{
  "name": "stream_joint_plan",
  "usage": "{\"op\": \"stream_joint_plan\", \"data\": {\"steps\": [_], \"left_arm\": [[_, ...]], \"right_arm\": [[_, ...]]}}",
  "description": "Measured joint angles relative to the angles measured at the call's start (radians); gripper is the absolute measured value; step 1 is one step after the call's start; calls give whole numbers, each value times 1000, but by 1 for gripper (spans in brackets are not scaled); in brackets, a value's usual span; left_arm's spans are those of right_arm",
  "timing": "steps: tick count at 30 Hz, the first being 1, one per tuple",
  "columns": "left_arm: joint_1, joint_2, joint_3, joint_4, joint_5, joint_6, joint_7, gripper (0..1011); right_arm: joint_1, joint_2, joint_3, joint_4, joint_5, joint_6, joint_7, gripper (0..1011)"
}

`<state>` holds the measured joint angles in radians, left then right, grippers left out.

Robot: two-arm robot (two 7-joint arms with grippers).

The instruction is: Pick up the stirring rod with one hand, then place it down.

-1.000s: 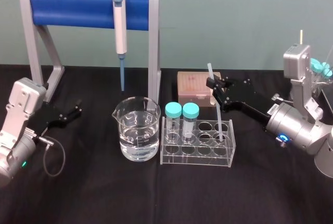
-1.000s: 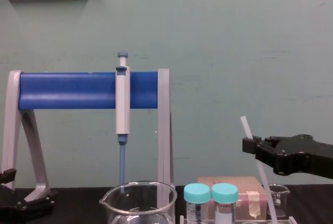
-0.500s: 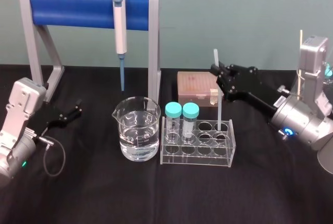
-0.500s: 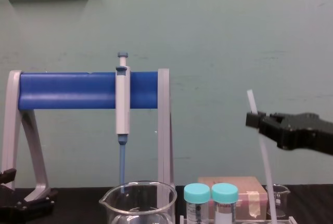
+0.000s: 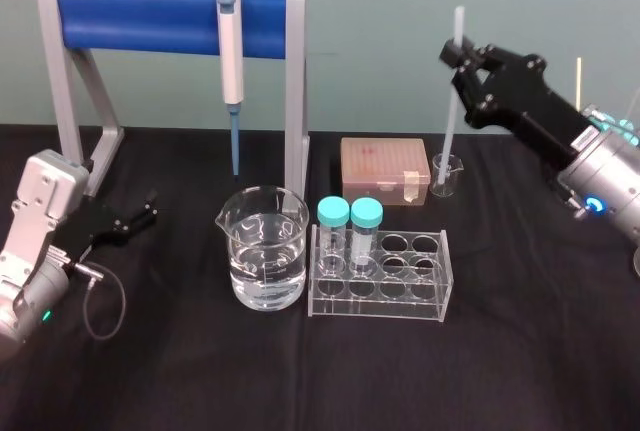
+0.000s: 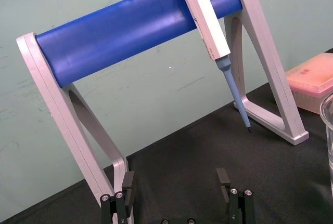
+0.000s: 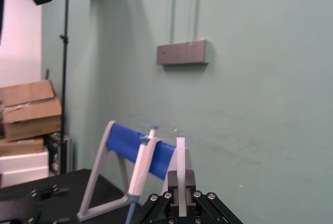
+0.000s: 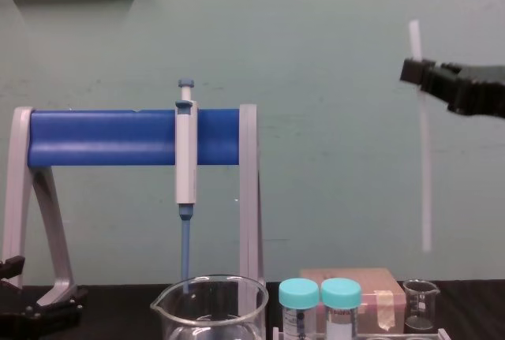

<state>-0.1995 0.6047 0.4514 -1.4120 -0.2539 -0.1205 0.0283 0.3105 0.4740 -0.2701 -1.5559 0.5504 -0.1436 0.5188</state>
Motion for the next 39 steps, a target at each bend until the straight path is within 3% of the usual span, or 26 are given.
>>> {"op": "stream_joint_plan", "data": {"steps": [11,39], "left_arm": [[0,0,0,0,0,0,0,1000],[0,0,0,0,0,0,0,1001]], "right_arm": [[-33,5,43,-59,-16,14,-63,70],[-60,0,63,-79,-37,25,-70,70]]}}
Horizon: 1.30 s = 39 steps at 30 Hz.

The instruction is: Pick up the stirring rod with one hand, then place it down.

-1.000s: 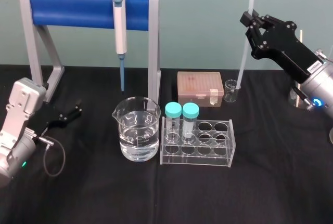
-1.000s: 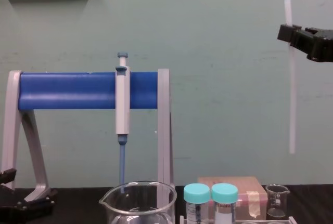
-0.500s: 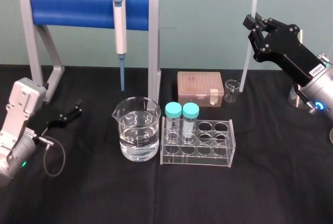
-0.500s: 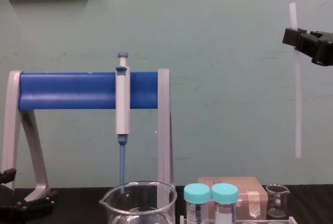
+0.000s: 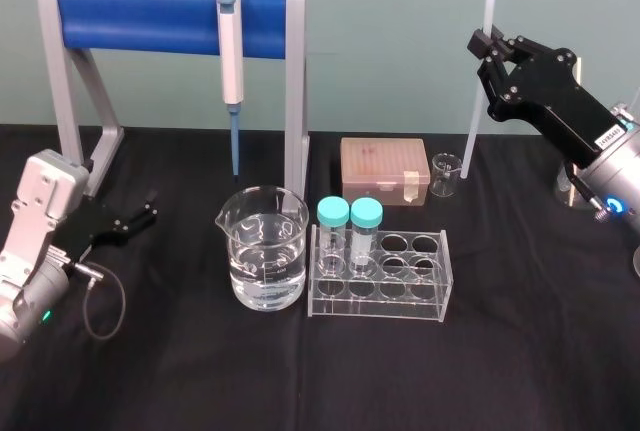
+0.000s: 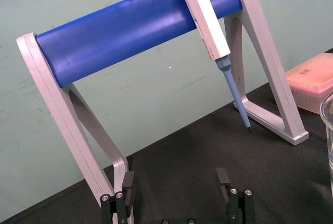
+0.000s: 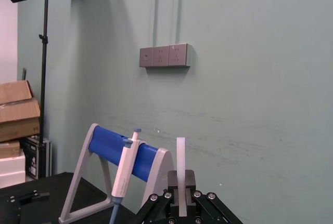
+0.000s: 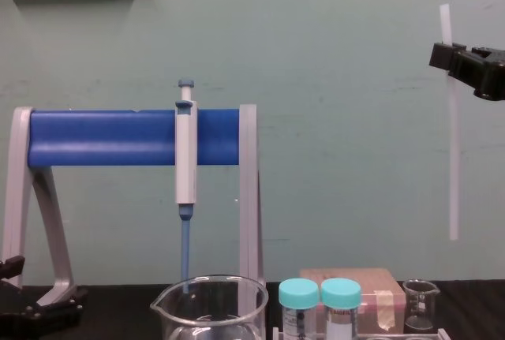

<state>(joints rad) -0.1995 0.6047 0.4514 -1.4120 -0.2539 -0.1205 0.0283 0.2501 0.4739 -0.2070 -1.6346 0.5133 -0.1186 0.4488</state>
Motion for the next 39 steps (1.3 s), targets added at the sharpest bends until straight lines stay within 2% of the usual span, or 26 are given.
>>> {"op": "stream_joint_plan", "data": {"steps": [39], "left_arm": [[0,0,0,0,0,0,0,1000]], "right_arm": [[6,-2,-5,1,-5,3,9,70]]}}
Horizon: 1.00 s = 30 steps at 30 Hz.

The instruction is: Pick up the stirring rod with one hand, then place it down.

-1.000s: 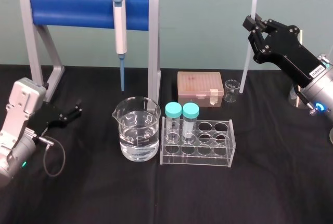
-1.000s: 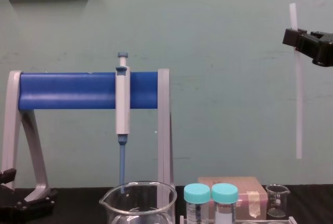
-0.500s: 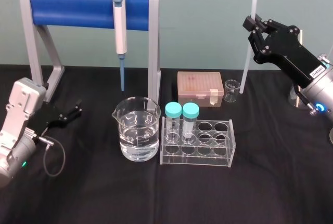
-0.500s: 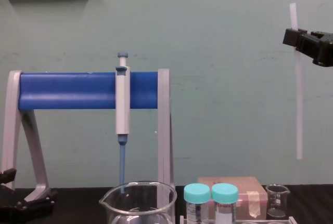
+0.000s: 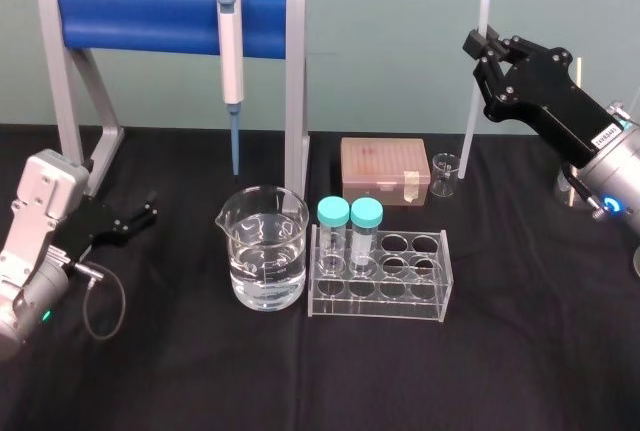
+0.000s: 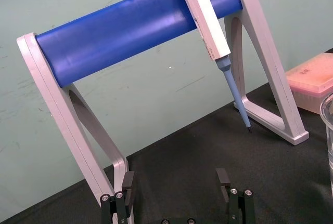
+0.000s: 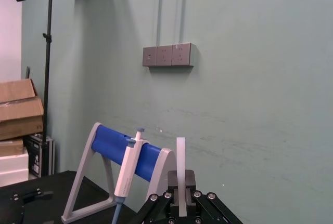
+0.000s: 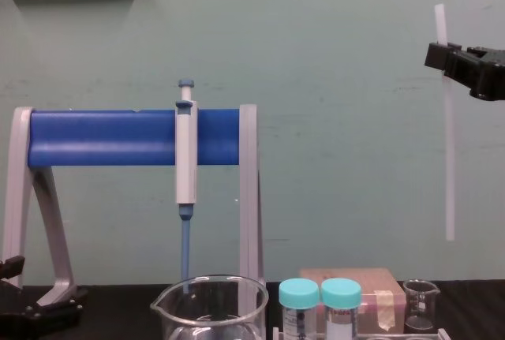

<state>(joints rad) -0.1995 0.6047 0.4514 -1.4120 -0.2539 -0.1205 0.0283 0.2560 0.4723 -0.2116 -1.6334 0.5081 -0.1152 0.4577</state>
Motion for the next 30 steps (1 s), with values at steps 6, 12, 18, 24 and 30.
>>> {"op": "stream_joint_plan", "data": {"steps": [6,12,18,24,30], "left_arm": [[0,0,0,0,0,0,0,1000],[0,0,0,0,0,0,0,1000],[0,0,0,0,0,0,0,1001],[0,0,0,0,0,0,0,1000],[0,0,0,0,0,0,0,1001]], "right_arm": [[2,-1,-4,3,-3,0,1,70],[3,-3,-6,4,-4,0,1,70],[3,-3,-7,6,-4,-1,2,70],[3,-2,-8,6,-5,0,2,70],[2,-2,-7,6,-5,0,2,70]]}}
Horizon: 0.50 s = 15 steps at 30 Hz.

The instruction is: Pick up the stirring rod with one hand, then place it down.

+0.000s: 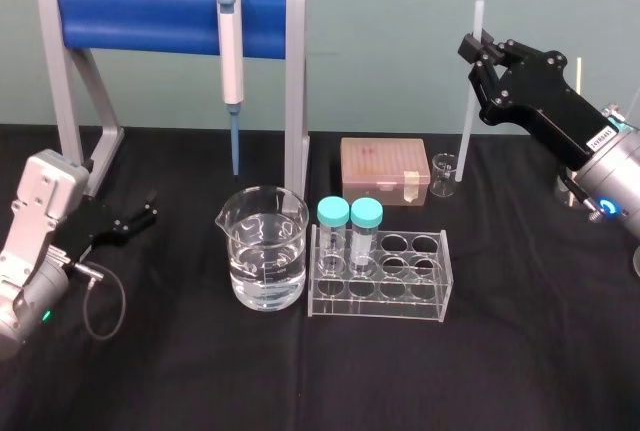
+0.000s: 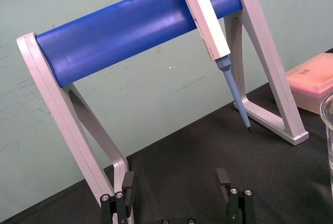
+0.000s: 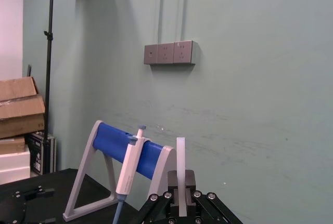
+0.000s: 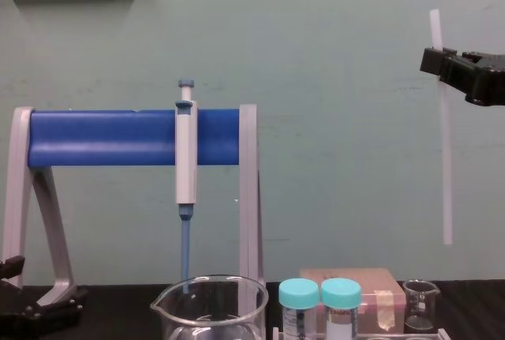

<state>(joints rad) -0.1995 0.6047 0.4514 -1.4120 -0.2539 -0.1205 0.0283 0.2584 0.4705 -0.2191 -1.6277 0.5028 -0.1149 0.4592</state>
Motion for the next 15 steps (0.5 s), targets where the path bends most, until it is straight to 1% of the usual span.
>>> {"op": "stream_joint_plan", "data": {"steps": [15], "left_arm": [[0,0,0,0,0,0,0,1000]], "right_arm": [[-5,3,3,-4,2,-1,2,70]]}}
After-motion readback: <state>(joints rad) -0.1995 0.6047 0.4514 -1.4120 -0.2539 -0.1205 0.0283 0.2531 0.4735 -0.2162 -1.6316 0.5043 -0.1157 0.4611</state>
